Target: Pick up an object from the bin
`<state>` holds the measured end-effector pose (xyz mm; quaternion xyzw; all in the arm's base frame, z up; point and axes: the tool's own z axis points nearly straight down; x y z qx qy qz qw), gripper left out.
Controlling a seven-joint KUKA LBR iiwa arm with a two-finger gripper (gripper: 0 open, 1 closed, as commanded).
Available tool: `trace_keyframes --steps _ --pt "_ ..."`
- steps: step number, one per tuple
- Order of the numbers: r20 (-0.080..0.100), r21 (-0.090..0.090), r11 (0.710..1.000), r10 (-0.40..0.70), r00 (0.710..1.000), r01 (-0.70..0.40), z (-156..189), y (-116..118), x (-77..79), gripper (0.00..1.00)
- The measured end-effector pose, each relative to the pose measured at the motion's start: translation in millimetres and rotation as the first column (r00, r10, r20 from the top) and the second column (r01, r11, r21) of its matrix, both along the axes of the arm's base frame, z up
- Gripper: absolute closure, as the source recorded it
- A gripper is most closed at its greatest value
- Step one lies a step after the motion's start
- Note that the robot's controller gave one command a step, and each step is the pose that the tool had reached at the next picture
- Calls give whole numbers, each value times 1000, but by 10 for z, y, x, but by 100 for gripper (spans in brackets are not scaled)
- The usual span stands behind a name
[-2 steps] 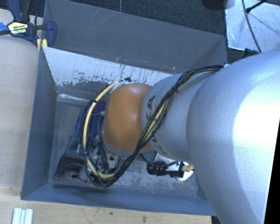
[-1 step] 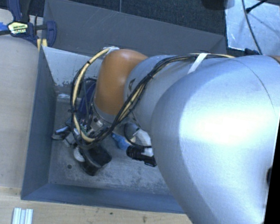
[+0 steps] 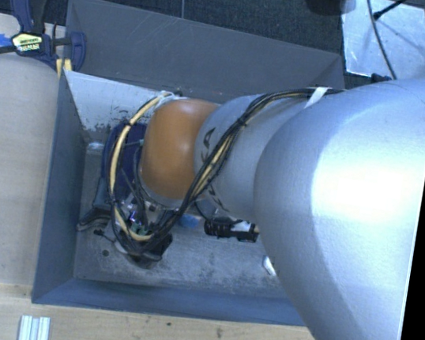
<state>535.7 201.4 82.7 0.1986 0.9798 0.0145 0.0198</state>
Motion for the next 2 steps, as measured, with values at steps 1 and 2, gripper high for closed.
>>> trace_keyframes --steps 1,2 --pt "-23 4 1000 7 1000 -7 10 54 -59 100" --pt "-31 -14 1000 11 999 -12 101 82 -26 100"
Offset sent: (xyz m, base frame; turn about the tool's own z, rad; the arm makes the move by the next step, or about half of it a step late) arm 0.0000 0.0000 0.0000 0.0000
